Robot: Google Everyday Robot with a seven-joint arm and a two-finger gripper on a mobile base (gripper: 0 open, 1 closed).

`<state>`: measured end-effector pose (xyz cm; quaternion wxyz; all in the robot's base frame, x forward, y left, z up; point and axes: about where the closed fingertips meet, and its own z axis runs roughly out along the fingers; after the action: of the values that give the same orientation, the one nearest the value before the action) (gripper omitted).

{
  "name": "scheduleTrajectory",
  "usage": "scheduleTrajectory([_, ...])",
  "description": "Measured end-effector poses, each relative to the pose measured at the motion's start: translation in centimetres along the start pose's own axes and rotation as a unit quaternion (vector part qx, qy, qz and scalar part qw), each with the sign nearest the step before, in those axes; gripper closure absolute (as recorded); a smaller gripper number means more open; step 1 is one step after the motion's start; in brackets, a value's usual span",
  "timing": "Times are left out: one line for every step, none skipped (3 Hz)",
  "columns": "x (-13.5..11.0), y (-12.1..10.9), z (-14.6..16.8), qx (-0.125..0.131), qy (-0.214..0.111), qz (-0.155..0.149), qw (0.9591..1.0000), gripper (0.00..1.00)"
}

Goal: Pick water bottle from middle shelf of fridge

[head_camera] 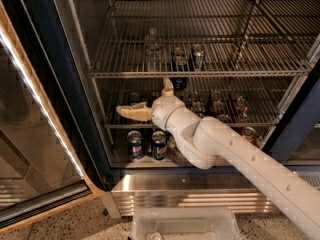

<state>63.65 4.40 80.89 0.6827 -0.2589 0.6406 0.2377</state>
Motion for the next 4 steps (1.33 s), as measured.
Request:
scheduleTrajectory([0.0,-1.0,1.0,0.01,-0.005,-0.008,0.9999,0.0])
scheduleTrajectory([0.2,-1.9,2.2,0.014,-0.001,-0.015,0.9998,0.0])
scheduleTrajectory([0.4,-2.7,3.4,0.014,0.01,-0.021,0.9996,0.0])
scheduleTrajectory([0.6,-3.4,4.6,0.013,0.02,-0.027,0.9993,0.05])
